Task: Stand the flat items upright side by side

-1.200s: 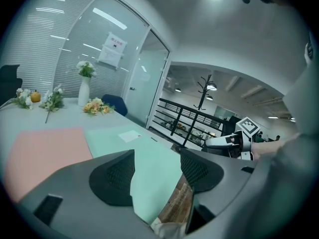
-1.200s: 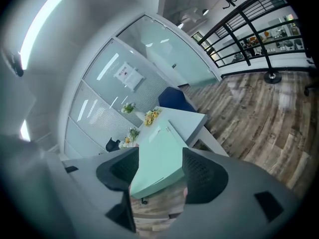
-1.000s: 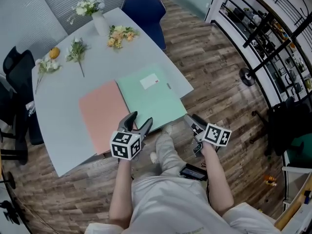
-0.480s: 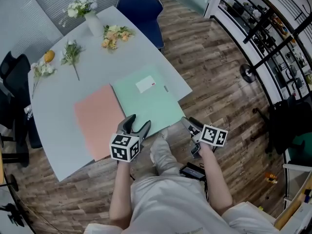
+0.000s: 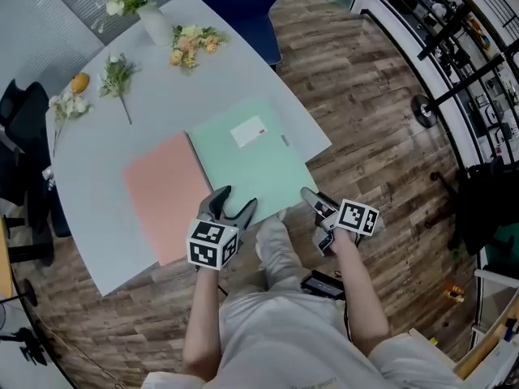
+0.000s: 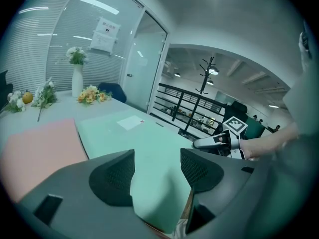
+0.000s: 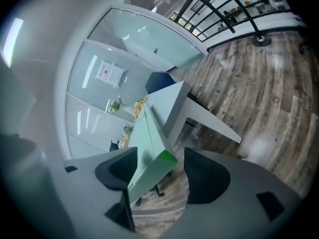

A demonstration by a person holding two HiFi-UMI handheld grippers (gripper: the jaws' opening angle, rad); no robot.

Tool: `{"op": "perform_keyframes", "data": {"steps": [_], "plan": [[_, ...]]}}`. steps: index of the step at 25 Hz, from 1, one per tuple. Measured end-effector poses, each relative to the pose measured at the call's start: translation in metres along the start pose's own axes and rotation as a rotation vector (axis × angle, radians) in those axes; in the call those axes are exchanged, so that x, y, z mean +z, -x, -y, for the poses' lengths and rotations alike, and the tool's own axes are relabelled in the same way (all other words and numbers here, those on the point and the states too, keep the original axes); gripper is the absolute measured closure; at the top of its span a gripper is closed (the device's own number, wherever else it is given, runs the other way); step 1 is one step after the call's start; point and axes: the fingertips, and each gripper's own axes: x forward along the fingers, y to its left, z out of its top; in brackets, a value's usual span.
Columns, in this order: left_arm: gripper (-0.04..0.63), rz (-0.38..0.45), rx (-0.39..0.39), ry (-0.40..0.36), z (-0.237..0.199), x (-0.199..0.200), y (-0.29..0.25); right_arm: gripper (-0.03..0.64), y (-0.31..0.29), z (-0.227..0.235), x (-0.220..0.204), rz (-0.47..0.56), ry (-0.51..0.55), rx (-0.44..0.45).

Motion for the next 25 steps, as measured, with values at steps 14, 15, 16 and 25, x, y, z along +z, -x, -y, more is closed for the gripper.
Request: {"op": "perform_keyframes", "data": {"steps": [14,15,16,25], "plan": [[0.321,-0.026,0.000,0.002,-0.005,-0.006,-0.002,0.371,-0.014,-0.005,0.000,0.043,-0.044,0.050],[0.321,-0.025,0.000,0.004,-0.005,-0.007,-0.002,0.371,-0.013,-0.007,0.001,0.051,-0.033,0.044],[0.321,-0.025,0.001,0.005,-0.005,-0.007,-0.002,0.371,-0.011,-0.010,0.003,0.059,-0.019,0.039],[0.321,-0.040,-0.003,0.014,-0.006,-0.007,-0.003,0.374,0.001,-0.041,0.020,0.099,0.147,-0.011]]}}
